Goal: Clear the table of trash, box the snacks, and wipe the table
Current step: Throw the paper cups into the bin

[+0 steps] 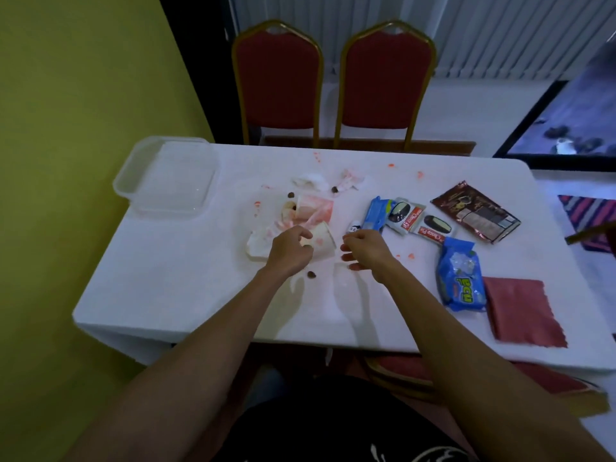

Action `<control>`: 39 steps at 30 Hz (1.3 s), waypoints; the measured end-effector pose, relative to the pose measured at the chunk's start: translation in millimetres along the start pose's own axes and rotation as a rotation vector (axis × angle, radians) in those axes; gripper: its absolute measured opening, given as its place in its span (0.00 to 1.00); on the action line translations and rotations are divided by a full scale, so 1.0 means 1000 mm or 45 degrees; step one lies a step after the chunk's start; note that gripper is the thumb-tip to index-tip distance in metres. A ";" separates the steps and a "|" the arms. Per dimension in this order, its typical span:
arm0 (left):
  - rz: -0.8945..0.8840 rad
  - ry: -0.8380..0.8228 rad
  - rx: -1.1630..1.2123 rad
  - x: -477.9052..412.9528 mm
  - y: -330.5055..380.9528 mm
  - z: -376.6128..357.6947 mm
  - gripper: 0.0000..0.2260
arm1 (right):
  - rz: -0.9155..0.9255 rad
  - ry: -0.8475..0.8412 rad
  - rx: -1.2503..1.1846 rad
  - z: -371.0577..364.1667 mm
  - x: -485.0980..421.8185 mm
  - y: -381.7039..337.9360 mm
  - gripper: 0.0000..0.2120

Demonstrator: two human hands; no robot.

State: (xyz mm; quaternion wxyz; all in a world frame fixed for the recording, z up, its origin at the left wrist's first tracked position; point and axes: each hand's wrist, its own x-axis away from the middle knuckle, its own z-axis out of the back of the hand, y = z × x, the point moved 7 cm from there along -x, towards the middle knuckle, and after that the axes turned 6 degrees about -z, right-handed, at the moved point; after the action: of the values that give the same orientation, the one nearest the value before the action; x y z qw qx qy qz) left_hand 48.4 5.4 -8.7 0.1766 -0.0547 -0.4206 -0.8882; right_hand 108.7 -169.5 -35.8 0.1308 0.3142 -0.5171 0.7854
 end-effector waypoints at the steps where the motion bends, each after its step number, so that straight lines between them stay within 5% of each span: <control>1: -0.012 0.009 -0.031 -0.002 0.002 -0.004 0.18 | 0.003 0.004 0.005 0.002 -0.003 -0.003 0.05; 5: -0.043 -0.023 -0.228 -0.018 -0.004 -0.021 0.24 | 0.019 0.028 0.045 0.002 -0.023 -0.016 0.05; 14: -0.209 0.023 -0.539 -0.048 -0.019 -0.033 0.16 | 0.098 0.294 0.209 -0.018 -0.069 -0.066 0.10; 19: -0.160 -0.001 -0.544 -0.060 -0.035 -0.035 0.24 | 0.199 0.327 0.436 -0.051 -0.089 -0.095 0.17; 30: -0.017 -0.153 -0.476 -0.070 -0.066 -0.009 0.30 | 0.206 0.293 1.101 -0.072 -0.125 -0.077 0.27; 39: -0.061 -0.268 -0.463 -0.076 -0.058 0.028 0.28 | 0.193 0.016 0.987 -0.055 -0.118 -0.079 0.27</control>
State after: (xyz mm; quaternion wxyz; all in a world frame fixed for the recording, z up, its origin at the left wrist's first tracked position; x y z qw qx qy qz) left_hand 97.3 81.3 -51.9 0.0978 -0.1682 -0.2708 -0.9428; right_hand 221.9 -71.7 -67.3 -0.0526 0.2963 -0.2031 0.9317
